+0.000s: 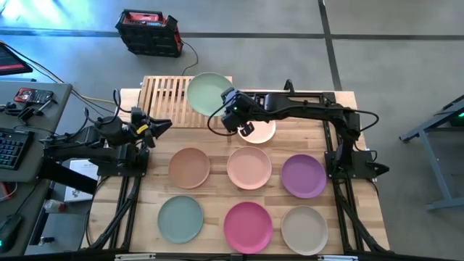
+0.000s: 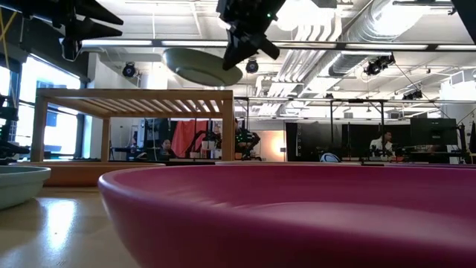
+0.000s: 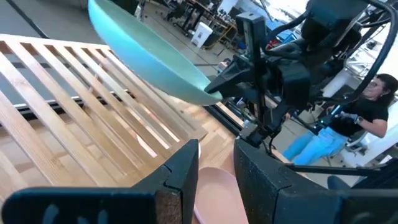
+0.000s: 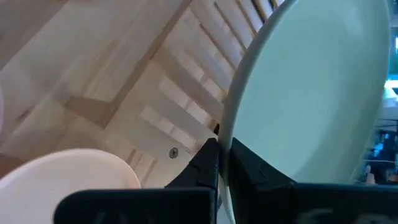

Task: Place and stack plates onto a shelf
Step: Put the blue plate on the shelf

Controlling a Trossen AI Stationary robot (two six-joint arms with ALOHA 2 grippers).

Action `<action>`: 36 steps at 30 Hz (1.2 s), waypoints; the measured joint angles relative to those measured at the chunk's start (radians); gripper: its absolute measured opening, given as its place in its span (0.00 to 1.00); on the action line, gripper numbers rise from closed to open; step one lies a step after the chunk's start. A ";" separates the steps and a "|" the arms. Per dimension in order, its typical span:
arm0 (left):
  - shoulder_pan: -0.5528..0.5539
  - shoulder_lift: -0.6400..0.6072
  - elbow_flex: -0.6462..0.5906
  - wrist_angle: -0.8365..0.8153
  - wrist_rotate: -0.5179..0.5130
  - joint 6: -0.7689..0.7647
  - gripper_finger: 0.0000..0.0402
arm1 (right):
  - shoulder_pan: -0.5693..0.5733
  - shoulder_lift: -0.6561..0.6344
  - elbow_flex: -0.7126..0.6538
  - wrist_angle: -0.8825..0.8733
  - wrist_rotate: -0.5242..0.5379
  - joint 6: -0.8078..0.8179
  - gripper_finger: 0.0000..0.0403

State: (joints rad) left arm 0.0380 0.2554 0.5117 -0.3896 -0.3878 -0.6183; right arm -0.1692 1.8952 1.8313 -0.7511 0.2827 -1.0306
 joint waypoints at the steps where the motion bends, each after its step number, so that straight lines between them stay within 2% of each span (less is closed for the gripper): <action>1: 0.000 0.000 0.000 0.000 0.000 -0.002 0.22 | 0.000 0.002 0.000 -0.014 -0.004 0.001 0.00; 16: 0.001 0.000 0.000 -0.004 -0.001 -0.007 0.22 | -0.012 0.043 0.000 -0.042 -0.065 -0.019 0.00; 21: 0.001 0.000 0.000 -0.008 -0.001 -0.007 0.22 | -0.019 0.048 0.000 -0.038 -0.053 -0.017 0.00; 25: 0.001 0.000 0.000 -0.010 -0.001 -0.007 0.22 | -0.027 0.056 0.000 -0.038 -0.095 0.016 0.00; 36: 0.001 0.000 0.000 -0.010 -0.001 0.001 0.22 | -0.027 0.075 0.000 -0.028 -0.050 -0.026 0.00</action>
State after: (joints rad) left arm 0.0387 0.2554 0.5117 -0.4000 -0.3885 -0.6177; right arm -0.1961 1.9705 1.8317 -0.7793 0.2326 -1.0563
